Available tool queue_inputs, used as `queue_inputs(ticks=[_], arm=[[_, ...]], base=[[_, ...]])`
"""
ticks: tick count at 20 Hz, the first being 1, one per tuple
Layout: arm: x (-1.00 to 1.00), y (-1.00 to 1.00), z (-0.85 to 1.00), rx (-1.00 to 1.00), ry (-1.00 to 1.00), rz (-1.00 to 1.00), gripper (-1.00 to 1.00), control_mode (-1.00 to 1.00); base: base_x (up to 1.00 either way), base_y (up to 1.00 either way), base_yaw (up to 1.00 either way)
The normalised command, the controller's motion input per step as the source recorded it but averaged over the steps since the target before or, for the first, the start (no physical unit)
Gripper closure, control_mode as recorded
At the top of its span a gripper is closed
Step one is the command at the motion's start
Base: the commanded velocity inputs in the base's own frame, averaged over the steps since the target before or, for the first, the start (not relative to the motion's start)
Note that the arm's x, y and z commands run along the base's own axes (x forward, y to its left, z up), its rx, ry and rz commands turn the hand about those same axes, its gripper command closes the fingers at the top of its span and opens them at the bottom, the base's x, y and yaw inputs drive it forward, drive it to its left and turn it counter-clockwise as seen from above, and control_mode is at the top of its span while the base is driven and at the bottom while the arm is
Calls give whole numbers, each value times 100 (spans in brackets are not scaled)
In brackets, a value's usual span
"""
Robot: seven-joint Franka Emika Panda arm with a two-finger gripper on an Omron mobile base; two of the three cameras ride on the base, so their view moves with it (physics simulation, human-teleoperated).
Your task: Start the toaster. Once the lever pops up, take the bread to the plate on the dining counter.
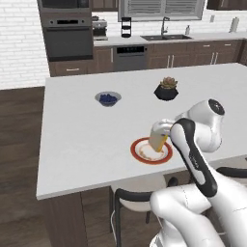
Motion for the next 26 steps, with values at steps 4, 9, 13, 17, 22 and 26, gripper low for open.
queue_inputs(ticks=[4,9,13,17,22,26], arm=[[39,-8,-39,0,6,11,100,-100],[47,0,-39,0,1,5,100,-100],[54,0,-44,0,5,2,100,-100],[49,0,-37,0,9,0,100,-100],[36,-1,-31,0,9,0,100,-100],[31,-12,-15,1,2,1,100,-100]], base=[[0,0,0],[0,0,0],[0,0,0],[0,0,0],[0,0,0],[0,0,0]])
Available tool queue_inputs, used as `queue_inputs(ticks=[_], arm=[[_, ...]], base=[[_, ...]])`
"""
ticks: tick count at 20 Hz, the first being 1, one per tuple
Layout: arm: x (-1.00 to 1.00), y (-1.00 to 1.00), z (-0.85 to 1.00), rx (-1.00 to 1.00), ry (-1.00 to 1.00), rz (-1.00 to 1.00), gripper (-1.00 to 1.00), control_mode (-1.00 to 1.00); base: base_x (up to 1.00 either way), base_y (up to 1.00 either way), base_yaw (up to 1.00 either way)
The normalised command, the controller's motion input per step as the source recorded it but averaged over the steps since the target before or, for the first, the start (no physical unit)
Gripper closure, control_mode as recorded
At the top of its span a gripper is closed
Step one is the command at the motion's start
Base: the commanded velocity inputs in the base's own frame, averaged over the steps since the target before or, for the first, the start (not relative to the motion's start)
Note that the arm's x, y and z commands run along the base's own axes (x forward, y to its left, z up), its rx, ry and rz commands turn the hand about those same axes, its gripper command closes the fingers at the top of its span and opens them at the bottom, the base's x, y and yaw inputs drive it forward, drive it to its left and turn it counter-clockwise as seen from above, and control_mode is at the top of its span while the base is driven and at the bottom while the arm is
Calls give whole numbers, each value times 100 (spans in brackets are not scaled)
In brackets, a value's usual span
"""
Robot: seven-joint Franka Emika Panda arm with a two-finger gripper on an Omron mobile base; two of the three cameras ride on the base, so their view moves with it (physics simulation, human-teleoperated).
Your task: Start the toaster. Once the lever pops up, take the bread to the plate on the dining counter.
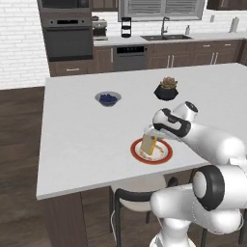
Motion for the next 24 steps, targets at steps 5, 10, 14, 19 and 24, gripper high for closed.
queue_inputs(ticks=[5,10,14,19,24], arm=[[25,0,-23,0,0,3,100,-100],[30,0,-28,0,0,5,100,-100],[32,0,-30,1,0,5,100,-100],[12,0,-42,3,6,5,100,-100],[0,0,-59,7,9,0,100,-100]], base=[[0,0,0],[0,0,0],[0,0,0],[0,0,0],[0,0,0]])
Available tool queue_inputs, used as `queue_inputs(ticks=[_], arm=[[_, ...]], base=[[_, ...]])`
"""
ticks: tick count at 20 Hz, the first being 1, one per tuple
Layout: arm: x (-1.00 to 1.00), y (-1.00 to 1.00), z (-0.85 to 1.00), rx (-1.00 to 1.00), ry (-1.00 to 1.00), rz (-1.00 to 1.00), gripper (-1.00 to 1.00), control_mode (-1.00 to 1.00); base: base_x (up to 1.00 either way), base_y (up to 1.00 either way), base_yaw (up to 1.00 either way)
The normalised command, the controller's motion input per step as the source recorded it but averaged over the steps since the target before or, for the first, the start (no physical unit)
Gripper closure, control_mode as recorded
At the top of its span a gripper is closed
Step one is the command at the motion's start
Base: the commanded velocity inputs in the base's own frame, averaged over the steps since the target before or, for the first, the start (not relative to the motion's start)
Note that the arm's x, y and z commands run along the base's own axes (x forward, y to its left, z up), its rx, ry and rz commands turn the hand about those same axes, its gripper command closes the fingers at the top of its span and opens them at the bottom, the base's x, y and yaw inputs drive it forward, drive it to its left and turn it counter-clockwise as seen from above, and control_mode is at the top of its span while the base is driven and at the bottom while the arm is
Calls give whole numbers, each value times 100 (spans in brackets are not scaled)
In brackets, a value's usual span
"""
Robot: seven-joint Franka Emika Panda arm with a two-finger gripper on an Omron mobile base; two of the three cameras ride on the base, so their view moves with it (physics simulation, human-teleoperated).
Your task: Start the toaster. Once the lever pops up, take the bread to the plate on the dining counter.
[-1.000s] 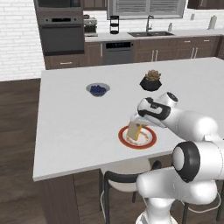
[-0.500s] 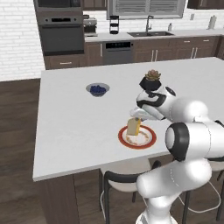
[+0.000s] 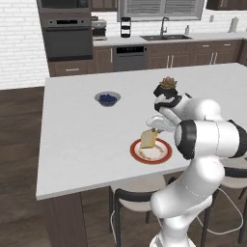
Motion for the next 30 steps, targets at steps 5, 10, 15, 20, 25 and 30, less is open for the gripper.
queue_inputs(ticks=[5,10,15,20,25,30], arm=[[-12,0,-45,4,3,0,-100,-100],[-27,0,-27,1,0,0,-100,-100],[-37,-3,-25,0,0,0,-100,-100],[-35,-2,-2,0,5,0,-100,-100],[-17,-11,10,-3,12,0,-100,-100],[-1,-13,12,-11,17,0,-100,-100]], base=[[0,0,0],[0,0,0],[0,0,0],[0,0,0],[0,0,0],[0,0,0]])
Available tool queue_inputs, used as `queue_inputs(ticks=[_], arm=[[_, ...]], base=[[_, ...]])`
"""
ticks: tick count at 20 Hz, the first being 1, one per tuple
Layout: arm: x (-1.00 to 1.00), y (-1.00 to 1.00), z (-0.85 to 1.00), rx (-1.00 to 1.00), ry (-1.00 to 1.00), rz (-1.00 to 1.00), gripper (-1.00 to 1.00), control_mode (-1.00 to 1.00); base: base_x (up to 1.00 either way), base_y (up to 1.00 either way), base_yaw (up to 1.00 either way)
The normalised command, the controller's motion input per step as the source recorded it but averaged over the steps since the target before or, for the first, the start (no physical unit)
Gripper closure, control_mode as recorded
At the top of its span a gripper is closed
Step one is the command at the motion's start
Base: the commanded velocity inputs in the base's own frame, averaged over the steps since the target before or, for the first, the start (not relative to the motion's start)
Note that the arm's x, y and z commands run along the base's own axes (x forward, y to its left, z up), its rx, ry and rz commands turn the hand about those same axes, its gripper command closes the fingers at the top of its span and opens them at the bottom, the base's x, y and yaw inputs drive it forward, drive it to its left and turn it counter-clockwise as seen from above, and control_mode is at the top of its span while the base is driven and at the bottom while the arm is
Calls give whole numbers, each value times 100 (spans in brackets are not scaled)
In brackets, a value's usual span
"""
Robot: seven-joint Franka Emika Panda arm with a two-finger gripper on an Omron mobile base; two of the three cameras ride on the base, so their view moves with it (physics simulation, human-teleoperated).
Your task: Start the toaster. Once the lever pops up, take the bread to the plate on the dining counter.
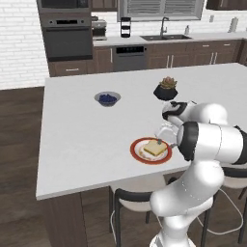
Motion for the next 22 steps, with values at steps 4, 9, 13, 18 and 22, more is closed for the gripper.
queue_inputs(ticks=[4,9,13,18,22], arm=[[-13,2,44,-29,4,0,-100,-100],[-53,18,74,-44,-7,0,-100,-100],[-97,24,91,-37,-21,0,-100,-100],[-100,40,99,-25,-33,0,-100,-100],[-100,59,89,-14,-40,1,-100,-100]], base=[[0,0,0],[0,0,0],[0,0,0],[0,0,0],[0,0,0]])
